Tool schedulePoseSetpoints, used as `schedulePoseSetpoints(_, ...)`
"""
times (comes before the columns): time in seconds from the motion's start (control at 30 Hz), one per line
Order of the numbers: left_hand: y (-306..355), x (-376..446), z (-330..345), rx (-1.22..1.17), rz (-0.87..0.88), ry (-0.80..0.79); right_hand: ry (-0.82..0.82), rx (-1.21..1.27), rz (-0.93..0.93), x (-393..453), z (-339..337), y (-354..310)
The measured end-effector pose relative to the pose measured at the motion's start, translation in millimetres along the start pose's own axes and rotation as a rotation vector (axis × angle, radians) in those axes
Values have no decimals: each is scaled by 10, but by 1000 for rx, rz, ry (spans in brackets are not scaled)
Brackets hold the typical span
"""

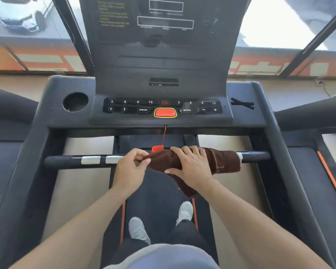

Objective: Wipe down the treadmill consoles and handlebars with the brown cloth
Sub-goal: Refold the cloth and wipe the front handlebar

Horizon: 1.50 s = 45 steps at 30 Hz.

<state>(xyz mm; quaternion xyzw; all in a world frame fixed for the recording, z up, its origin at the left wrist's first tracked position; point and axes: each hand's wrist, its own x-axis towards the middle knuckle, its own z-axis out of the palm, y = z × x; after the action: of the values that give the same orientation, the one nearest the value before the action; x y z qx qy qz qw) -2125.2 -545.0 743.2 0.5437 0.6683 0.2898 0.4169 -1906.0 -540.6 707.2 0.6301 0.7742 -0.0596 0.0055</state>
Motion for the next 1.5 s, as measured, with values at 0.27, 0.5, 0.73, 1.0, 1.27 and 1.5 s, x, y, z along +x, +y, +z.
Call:
schedulePoseSetpoints(0.27, 373, -104, 393, -161, 102, -366, 37, -78, -54, -153, -23, 611)
schedulePoseSetpoints(0.5, 261, -32, 736, 639, 414, -151, -175, -281, 175, -512, -362, 1832)
schedulePoseSetpoints(0.73, 212, -207, 783, 806, 334, 57, -262, -302, 127, -358, -370, 1944)
schedulePoseSetpoints(1.0, 239, -347, 853, 831, 194, 16, -182, 96, -235, 106, -208, 496)
schedulePoseSetpoints(1.27, 333, -330, 969, 886, 144, 100, -95, 66, -293, 230, -30, 516)
schedulePoseSetpoints(1.5, 329, -359, 1242, 803, 72, 207, -170, -63, -80, -161, -199, 1653)
